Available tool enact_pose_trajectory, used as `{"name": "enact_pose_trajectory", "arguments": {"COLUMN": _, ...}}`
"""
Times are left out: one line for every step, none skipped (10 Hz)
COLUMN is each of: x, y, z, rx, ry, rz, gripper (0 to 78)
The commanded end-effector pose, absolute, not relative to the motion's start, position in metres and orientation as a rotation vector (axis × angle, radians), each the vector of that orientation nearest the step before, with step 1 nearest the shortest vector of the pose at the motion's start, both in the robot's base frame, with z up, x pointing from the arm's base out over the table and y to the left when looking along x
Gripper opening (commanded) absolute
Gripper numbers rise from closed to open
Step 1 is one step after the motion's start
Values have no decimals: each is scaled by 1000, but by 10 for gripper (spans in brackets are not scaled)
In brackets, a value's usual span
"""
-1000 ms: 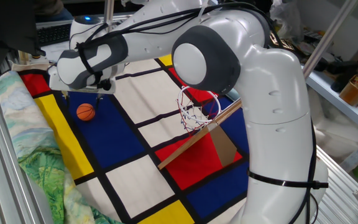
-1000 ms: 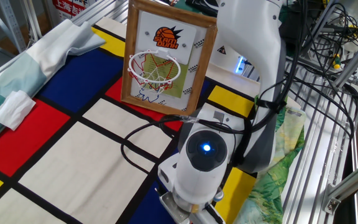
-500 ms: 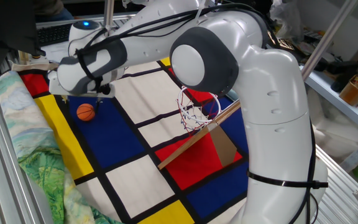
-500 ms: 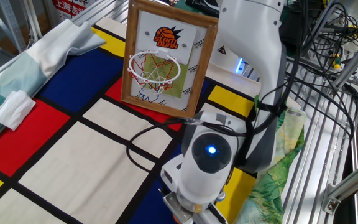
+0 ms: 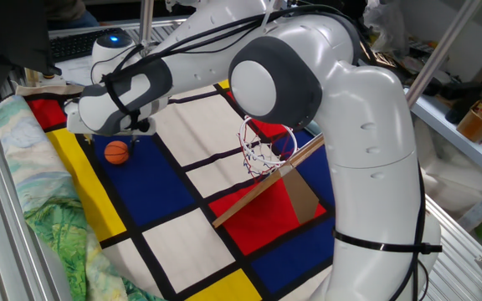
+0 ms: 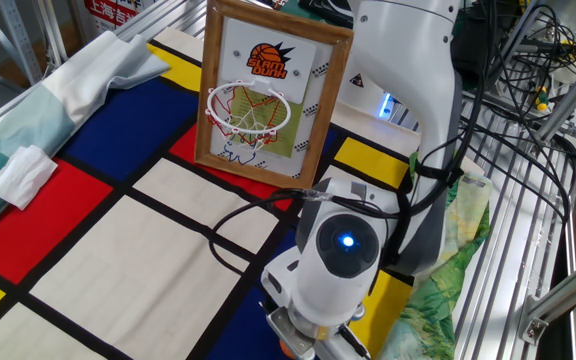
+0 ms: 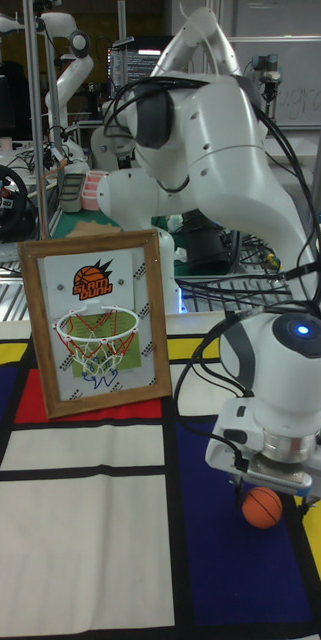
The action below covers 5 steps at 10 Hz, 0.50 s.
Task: Grab a basketball, release it and shoot it into the basket
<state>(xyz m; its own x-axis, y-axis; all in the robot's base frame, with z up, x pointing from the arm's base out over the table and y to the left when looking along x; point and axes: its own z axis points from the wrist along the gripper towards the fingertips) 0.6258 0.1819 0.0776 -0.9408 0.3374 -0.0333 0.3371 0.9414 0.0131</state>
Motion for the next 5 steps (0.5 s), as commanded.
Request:
{"name": "enact_pose_trajectory", "arguments": {"x": 626, "y": 181, "z": 80, "rx": 507, "ry": 3064, "rz": 10, "gripper": 775}}
{"name": "enact_pose_trajectory", "arguments": {"x": 626, "y": 181, "z": 80, "rx": 506, "ry": 3063, "rz": 0, "gripper": 775}}
{"name": "enact_pose_trajectory", "arguments": {"x": 626, "y": 181, "z": 80, "rx": 506, "ry": 3063, "rz": 0, "gripper": 13}}
{"name": "enact_pose_trajectory", "arguments": {"x": 626, "y": 181, "z": 80, "rx": 506, "ry": 3063, "rz": 0, "gripper": 13}}
{"name": "enact_pose_trajectory", "arguments": {"x": 626, "y": 181, "z": 80, "rx": 506, "ry": 3063, "rz": 0, "gripper": 13}}
